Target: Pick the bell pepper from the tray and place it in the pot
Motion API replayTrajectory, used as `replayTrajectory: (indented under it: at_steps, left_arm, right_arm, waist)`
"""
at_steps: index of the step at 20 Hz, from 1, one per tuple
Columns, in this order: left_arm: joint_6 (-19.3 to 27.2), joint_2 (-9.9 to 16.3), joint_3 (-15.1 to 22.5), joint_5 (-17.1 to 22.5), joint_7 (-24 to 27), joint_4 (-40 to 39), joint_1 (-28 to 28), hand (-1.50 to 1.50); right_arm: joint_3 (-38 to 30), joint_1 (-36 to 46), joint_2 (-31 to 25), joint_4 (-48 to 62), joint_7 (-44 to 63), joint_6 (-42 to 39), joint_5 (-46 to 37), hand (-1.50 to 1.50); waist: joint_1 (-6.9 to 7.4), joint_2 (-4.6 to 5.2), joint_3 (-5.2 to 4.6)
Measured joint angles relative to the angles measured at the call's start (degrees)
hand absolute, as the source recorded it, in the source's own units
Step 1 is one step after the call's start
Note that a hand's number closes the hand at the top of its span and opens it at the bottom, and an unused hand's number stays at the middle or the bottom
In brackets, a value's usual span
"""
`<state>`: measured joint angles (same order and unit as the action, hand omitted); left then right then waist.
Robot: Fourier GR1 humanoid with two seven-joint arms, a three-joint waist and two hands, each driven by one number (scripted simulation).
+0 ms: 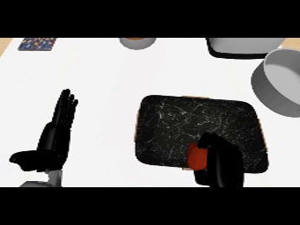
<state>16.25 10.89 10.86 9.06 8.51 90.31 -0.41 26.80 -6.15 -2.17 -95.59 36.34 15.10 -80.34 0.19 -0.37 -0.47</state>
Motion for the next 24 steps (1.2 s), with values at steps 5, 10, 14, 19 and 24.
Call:
replayTrajectory:
  at_steps: [5, 10, 14, 19, 24]
  left_arm:
    - [-0.85, -0.44, 0.92, -0.22, 0.09, -0.37, -1.08, 0.00]
    - [-1.16, -0.41, 0.24, -0.37, -0.12, -0.79, -1.49, 0.00]
    - [-1.14, -0.77, -0.17, -0.77, 0.25, -0.83, -0.54, 0.00]
    - [-1.15, -0.98, -0.70, -1.00, 0.02, -0.26, 0.22, 0.00]
    - [-1.22, -1.24, -1.55, -1.46, -0.18, -1.11, -0.56, 0.00]
  right_arm:
    - [-5.15, 12.51, 0.08, 7.15, -1.65, -15.51, 8.43, 1.50]
    - [-8.59, 29.17, 1.37, 20.49, -1.42, -16.72, 11.86, 1.50]
    - [-8.01, 34.91, 1.86, 23.18, -0.08, -11.70, 11.00, 1.50]
    - [-5.91, 37.91, 1.91, 17.83, 4.86, -10.28, 6.43, 1.50]
    - [-5.55, 38.39, 1.55, 11.68, 11.90, -13.63, -0.07, 1.50]
  waist:
    - [1.90, 0.45, -0.40]
    - [1.72, 0.62, 0.15]
    - [1.01, 0.52, 0.36]
    - [0.27, 0.30, 0.43]
    - [-0.22, 0.22, 0.43]
